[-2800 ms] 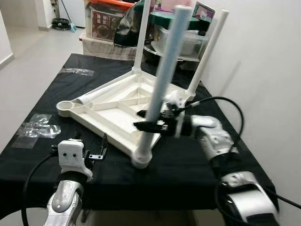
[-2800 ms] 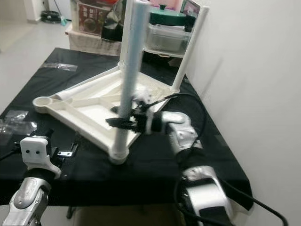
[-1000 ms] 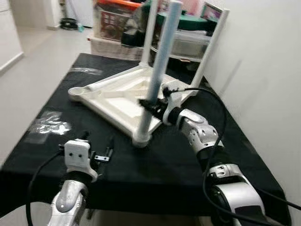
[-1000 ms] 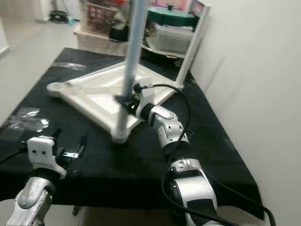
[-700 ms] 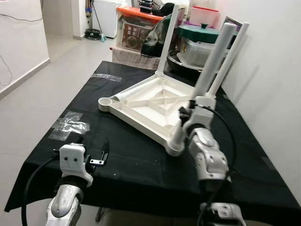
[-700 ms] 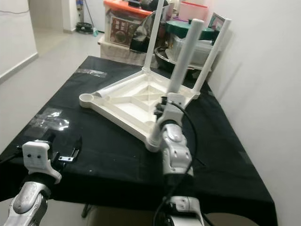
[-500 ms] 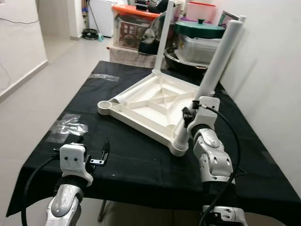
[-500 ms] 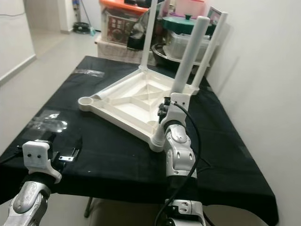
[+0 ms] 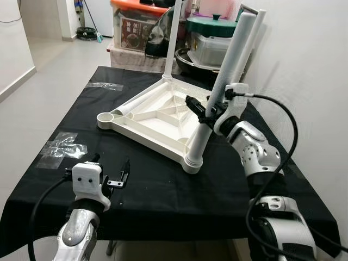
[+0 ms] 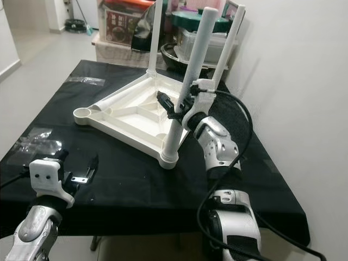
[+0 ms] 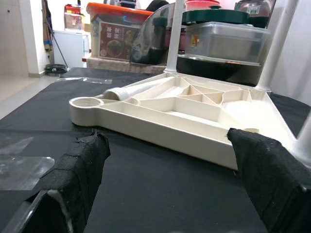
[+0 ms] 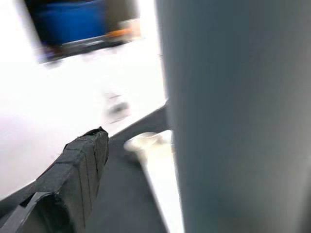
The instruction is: Building children table
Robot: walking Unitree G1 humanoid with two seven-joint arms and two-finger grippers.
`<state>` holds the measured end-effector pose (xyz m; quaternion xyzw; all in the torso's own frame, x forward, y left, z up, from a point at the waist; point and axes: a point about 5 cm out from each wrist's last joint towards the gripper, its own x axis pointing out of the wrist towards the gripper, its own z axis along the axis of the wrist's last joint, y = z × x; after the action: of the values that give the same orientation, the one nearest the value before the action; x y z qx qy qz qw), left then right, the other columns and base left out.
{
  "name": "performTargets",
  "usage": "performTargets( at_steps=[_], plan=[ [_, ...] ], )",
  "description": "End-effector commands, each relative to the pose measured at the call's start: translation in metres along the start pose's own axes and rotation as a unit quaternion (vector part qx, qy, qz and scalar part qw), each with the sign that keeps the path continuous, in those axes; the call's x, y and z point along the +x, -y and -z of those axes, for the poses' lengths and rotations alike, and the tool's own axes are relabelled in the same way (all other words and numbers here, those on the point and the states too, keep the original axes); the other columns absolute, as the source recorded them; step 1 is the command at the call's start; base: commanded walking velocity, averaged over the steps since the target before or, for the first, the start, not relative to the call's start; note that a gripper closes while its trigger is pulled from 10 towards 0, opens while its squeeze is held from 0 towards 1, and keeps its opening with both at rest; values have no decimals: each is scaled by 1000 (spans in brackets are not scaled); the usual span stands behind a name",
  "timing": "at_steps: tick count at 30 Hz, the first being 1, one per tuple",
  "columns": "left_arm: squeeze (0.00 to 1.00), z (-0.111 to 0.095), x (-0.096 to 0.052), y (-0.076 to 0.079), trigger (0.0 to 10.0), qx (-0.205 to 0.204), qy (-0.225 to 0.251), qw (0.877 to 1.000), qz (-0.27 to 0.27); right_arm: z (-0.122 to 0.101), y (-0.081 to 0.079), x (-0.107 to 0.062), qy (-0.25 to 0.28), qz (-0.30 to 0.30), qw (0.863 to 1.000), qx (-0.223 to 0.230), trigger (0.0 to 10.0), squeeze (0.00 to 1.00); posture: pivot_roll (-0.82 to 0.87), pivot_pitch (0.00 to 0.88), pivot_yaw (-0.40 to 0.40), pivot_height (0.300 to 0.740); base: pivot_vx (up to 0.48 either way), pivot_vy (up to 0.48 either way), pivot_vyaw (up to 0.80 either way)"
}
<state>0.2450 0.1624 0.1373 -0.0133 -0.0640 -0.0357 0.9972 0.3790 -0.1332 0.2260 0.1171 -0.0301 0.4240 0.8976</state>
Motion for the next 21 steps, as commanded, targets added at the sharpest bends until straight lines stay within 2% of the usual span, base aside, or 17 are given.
performTargets(
  at_steps=[1, 2, 4, 5, 8, 9, 10, 11, 12, 14, 15, 16, 18, 19, 20, 21],
  plan=[
    [0, 4, 1, 2, 10000, -3, -8, 1000, 4, 13, -13, 6, -34, -85, 996, -6, 10000, 0, 100, 0, -189, 740, 0, 0, 0],
    [0, 3, 1, 2, 10000, -2, -6, 1000, 2, 21, -26, 10, -54, -154, 987, -10, 6863, 0, 100, 0, -189, 740, 0, 0, 0],
    [0, 3, 1, 2, 10000, -2, -6, 1000, 2, 21, -26, 10, -54, -154, 987, -10, 6863, 0, 100, 0, -189, 740, 0, 0, 0],
    [0, 2, 1, 1, 10000, -1, -5, 1000, 1, 29, -39, 14, -71, -215, 974, -14, 6549, 0, 100, 0, -189, 740, 0, 0, 0],
    [0, 2, 1, 1, 10000, -1, -5, 1000, 1, 29, -39, 14, -71, -215, 974, -14, 6549, 0, 100, 0, -189, 740, 0, 0, 0],
    [0, 2, 0, 0, 10000, -1, -4, 1000, -1, 33, -52, 16, -74, -266, 961, -13, 8667, 0, 121, 0, -202, 740, 0, 0, 0],
    [0, 2, 0, 0, 10000, -1, -4, 1000, -1, 33, -52, 16, -74, -266, 961, -13, 8667, 0, 121, 0, -202, 740, 0, 0, 0],
    [0, 2, -1, 0, 10000, -1, -4, 1000, -1, 38, -64, 10, -79, -316, 945, -17, 3922, 0, 111, 0, -196, 740, 0, 0, 0],
    [0, 2, -1, 0, 10000, -1, -5, 1000, -1, 42, -70, 2, -79, -347, 934, -15, 1804, 0, 105, 0, -193, 740, 0, 0, 0],
    [0, 2, -1, 0, 10000, -1, -5, 1000, -1, 42, -70, 2, -79, -347, 934, -15, 1804, 0, 105, 0, -193, 740, 0, 0, 0],
    [0, 3, -2, 1, 10000, -2, -6, 1000, 0, 45, -73, -4, -78, -363, 928, -10, 1216, 0, 102, 0, -192, 740, 0, 0, 0],
    [0, 3, -3, 1, 10000, -3, -7, 1000, 1, 47, -71, -10, -76, -377, 923, -5, 0, 0, 97, 0, -191, 740, 0, 0, 0],
    [0, 3, -3, 1, 10000, -3, -7, 1000, 1, 47, -71, -10, -76, -377, 923, -5, 0, 0, 97, 0, -191, 740, 0, 0, 0],
    [0, 3, -3, 1, 10000, -4, -8, 1000, 1, 47, -66, -15, -61, -359, 931, 12, 0, 0, 91, 0, -188, 740, 0, 0, 0],
    [0, 3, -3, 1, 10000, -4, -8, 1000, 1, 47, -66, -15, -61, -359, 931, 12, 0, 0, 91, 0, -188, 740, 0, 0, 0],
    [0, 4, -4, 1, 10000, -5, -9, 1000, 0, 46, -56, -17, -33, -302, 952, 27, 0, 0, 91, 0, -190, 740, 0, 0, 0]
  ],
)
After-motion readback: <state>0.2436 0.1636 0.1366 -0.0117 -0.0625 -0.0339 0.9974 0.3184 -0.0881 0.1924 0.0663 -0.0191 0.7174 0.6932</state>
